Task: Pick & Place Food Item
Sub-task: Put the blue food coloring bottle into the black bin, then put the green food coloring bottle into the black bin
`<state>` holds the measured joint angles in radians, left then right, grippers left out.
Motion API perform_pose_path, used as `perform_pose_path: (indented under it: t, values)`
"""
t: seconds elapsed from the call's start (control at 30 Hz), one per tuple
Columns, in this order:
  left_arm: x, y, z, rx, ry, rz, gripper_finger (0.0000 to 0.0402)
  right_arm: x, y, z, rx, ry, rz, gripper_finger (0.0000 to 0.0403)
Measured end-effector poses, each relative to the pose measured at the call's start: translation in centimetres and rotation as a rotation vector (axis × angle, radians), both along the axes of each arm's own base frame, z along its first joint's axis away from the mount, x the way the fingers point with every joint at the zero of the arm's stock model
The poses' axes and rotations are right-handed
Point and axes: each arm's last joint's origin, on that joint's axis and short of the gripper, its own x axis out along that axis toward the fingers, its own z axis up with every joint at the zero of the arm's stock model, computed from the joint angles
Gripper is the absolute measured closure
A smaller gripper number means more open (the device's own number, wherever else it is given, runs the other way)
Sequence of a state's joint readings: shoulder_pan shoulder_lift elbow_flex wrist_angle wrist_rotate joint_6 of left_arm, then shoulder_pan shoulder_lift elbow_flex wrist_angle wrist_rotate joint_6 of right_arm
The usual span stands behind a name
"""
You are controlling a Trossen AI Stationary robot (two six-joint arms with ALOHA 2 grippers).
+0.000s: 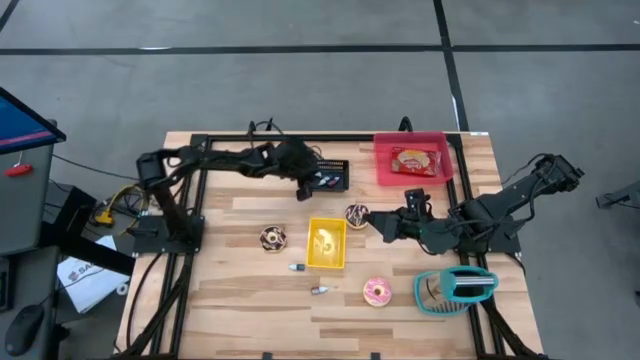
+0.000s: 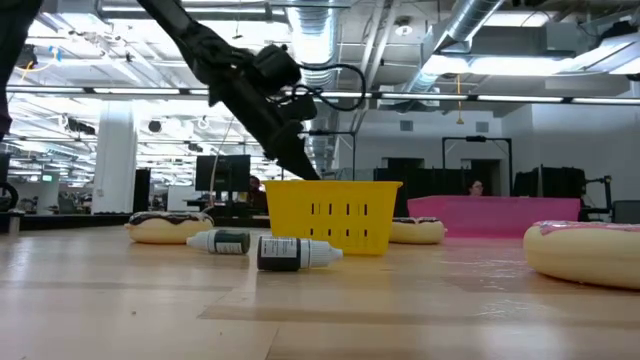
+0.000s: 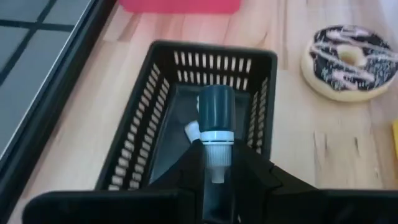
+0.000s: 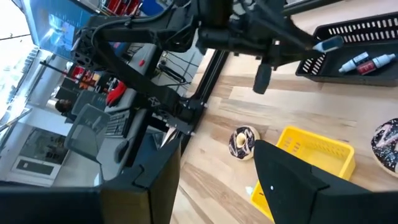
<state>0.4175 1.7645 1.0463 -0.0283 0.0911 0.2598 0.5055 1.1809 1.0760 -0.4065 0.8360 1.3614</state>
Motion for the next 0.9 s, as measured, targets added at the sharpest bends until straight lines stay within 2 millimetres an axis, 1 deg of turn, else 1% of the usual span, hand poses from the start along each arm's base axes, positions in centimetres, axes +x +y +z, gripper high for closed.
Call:
perform_pose_path:
  t: [0.07,0.17,0.47,0.7,0.77,0.9]
  values:
    - [0.5,0.6,-0.3,-0.003,-0.002,-0.014,0.0348,0.0,-0.1,0.0,0.0,0.0,-0.004,0.0207]
    - [0.6,0.9,-1.0,0.005,0.022,-0.026,0.0344,0.0,-0.1,0.0,0.0,0.0,-0.005,0.0207]
    - [0.7,1.2,-0.9,0.023,0.006,-0.026,0.0305,0.0,-0.1,-0.1,0.005,0.004,-0.005,0.0207]
    - [0.7,1.1,-0.8,0.025,0.007,-0.022,0.0285,0.0,0.0,-0.1,0.012,0.009,0.011,0.0207]
    - [0.3,0.8,-0.1,0.018,0.02,-0.026,0.0282,0.0,0.0,-0.1,0.015,0.011,0.017,0.0207]
    - [-0.7,-0.6,2.8,0.021,0.003,-0.043,0.0283,0.0,0.0,-0.1,0.015,0.011,0.017,0.0207]
